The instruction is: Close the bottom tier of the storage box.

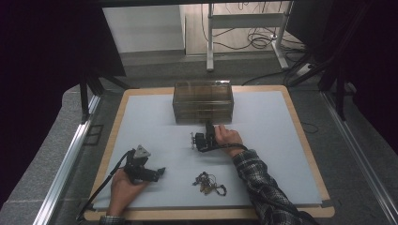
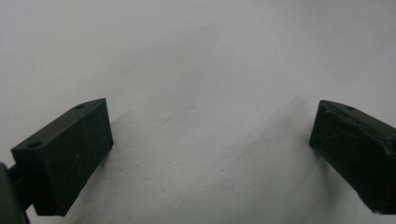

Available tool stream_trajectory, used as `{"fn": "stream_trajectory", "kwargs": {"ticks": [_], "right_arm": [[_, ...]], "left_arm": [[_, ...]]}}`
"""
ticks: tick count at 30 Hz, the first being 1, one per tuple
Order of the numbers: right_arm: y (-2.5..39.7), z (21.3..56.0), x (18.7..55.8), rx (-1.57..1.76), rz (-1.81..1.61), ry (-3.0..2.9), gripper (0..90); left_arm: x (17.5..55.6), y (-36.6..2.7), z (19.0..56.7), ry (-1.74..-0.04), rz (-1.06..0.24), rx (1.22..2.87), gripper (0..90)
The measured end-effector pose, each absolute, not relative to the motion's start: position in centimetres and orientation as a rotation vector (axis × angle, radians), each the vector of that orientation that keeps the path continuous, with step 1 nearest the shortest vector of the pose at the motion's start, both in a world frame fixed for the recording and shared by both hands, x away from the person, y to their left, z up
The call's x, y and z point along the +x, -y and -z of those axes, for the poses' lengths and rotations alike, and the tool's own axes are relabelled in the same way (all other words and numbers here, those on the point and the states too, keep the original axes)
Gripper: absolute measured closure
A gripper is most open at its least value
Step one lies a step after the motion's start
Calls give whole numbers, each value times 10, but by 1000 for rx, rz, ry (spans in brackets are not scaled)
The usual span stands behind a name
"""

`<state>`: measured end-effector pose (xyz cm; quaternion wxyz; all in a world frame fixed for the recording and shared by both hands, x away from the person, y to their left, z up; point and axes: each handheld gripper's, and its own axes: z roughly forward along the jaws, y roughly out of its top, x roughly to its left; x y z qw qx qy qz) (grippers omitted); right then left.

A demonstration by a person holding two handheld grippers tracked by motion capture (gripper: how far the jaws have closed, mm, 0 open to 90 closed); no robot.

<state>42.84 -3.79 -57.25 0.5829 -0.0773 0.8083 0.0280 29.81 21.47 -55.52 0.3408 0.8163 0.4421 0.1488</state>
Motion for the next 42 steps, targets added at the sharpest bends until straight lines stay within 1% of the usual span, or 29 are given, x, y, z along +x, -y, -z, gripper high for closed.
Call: {"fn": "stream_trajectory", "kwargs": {"ticks": [42], "right_arm": [[43,573,411,-207,-78,-1886,798]], "left_arm": [[298,-215,555,-1150,-387,2124,0]]}}
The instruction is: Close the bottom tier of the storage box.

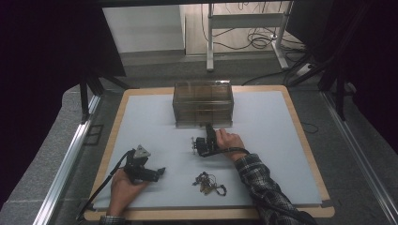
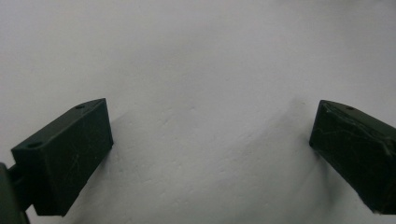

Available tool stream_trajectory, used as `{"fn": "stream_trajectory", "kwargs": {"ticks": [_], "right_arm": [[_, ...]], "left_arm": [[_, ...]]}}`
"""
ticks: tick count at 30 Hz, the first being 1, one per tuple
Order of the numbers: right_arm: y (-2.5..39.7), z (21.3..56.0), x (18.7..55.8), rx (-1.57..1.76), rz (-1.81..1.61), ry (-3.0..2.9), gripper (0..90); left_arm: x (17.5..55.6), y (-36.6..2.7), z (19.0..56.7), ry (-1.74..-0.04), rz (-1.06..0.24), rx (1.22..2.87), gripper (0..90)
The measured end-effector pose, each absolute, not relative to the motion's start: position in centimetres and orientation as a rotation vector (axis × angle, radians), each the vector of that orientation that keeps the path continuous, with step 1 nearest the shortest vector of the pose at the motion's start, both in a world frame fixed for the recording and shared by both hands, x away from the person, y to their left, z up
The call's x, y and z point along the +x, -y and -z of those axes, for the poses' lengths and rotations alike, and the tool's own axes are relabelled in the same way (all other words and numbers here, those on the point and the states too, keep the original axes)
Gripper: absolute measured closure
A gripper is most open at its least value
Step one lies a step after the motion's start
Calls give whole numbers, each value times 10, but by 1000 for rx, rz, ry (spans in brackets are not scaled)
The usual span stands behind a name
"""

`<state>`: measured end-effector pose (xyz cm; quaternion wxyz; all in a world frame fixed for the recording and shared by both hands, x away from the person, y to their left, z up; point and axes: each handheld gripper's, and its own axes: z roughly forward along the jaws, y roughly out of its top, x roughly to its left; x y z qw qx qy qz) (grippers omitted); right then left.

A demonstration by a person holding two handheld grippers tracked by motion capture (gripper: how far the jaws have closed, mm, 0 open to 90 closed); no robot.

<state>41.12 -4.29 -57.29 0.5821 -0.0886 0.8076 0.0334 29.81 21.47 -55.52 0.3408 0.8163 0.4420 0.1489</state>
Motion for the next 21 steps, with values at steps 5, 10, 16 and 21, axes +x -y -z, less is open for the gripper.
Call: {"fn": "stream_trajectory", "kwargs": {"ticks": [5,10,16,21], "right_arm": [[44,574,410,-207,-91,-1876,796],[43,572,411,-203,-73,-1895,774],[44,571,411,-197,-80,-1904,737],[46,568,410,-181,-101,-1916,720]], "left_arm": [[298,-215,555,-1151,-388,2123,0],[298,-215,555,-1150,-387,2124,0],[298,-215,555,-1150,-387,2124,0],[298,-215,555,-1150,-388,2123,0]]}}
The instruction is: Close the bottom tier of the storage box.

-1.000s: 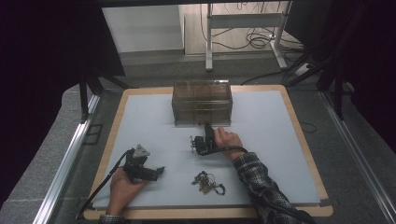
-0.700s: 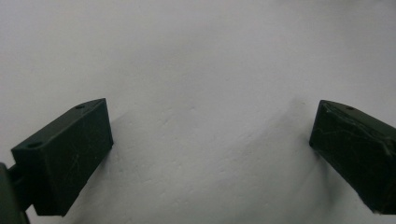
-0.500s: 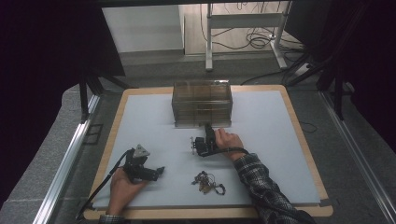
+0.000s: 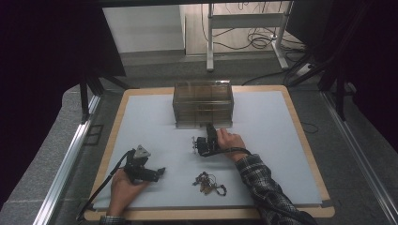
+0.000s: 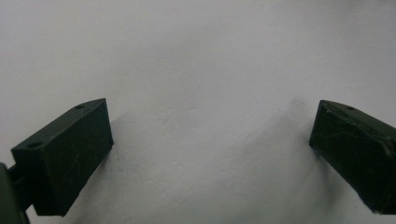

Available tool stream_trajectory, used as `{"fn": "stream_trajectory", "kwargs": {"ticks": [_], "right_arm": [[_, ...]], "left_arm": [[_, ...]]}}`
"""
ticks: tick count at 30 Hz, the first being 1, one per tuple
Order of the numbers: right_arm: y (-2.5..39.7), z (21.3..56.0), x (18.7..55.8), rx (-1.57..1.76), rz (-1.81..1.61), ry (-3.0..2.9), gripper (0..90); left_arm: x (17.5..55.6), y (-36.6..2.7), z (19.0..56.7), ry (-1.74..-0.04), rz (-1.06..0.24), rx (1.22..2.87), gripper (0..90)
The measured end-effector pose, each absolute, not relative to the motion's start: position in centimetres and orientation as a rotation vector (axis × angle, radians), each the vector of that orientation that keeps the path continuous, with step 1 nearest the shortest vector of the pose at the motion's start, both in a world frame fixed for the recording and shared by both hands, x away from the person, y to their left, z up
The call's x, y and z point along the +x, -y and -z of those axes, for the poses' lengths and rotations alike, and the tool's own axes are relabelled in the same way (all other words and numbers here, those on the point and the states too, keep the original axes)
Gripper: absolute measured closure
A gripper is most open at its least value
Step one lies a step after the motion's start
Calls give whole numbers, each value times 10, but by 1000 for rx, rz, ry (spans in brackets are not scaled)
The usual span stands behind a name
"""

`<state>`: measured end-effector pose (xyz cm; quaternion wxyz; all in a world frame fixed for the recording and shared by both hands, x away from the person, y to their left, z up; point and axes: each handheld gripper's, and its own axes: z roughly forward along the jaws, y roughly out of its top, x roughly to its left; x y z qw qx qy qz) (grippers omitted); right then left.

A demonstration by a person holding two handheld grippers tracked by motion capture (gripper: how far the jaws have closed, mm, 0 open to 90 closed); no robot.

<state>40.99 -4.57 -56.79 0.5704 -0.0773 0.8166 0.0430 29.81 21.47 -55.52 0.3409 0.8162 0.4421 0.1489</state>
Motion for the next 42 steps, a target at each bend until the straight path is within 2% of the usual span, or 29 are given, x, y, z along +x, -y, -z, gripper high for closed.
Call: {"fn": "stream_trajectory", "kwargs": {"ticks": [42], "right_arm": [[64,535,411,-30,-335,-2149,581]], "left_arm": [[298,-215,555,-1150,-387,2124,0]]}}
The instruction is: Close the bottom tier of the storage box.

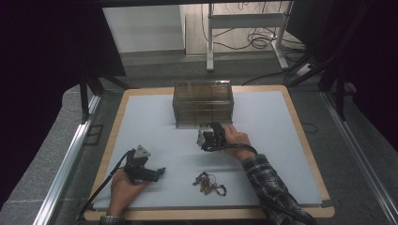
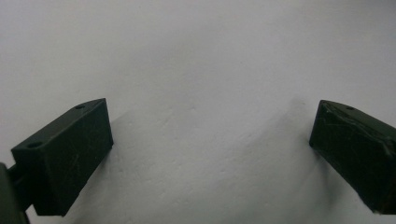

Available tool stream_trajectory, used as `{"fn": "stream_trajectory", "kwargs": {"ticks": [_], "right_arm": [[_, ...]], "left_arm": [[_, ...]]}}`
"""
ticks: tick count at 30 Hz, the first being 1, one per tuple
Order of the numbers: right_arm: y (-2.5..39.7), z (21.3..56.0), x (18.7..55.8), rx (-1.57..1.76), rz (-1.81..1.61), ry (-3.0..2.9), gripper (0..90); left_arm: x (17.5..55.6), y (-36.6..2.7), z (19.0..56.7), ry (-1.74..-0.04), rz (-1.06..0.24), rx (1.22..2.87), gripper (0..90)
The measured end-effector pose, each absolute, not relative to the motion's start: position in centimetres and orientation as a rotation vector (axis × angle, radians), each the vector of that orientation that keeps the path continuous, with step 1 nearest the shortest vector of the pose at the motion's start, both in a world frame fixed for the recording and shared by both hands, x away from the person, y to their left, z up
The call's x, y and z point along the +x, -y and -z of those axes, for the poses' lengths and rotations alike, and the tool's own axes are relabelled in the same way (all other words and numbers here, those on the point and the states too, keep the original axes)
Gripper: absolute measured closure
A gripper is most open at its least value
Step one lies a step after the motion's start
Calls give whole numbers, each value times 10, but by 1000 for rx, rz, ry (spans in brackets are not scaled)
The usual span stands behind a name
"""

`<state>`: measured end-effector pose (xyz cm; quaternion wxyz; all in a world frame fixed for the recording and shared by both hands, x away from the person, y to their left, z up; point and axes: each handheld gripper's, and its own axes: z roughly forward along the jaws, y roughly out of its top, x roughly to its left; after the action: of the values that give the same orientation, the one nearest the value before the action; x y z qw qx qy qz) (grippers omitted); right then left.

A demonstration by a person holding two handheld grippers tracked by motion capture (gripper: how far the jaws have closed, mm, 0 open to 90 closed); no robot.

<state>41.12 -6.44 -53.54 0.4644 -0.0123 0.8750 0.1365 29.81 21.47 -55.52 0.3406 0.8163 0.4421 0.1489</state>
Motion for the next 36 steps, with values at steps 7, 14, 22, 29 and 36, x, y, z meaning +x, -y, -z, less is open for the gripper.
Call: {"fn": "stream_trajectory", "kwargs": {"ticks": [7,14,22,29,36], "right_arm": [[68,530,415,10,-377,-2203,555],[72,523,419,42,-416,-2249,527],[78,514,425,108,-498,-2309,521],[84,509,433,162,-536,-2365,514],[89,502,439,195,-585,-2413,513]], "left_arm": [[298,-215,555,-1150,-387,2124,0],[298,-215,555,-1150,-388,2124,0],[298,-215,555,-1150,-388,2124,0],[298,-215,555,-1150,-388,2124,0],[298,-215,555,-1150,-388,2124,0]]}}
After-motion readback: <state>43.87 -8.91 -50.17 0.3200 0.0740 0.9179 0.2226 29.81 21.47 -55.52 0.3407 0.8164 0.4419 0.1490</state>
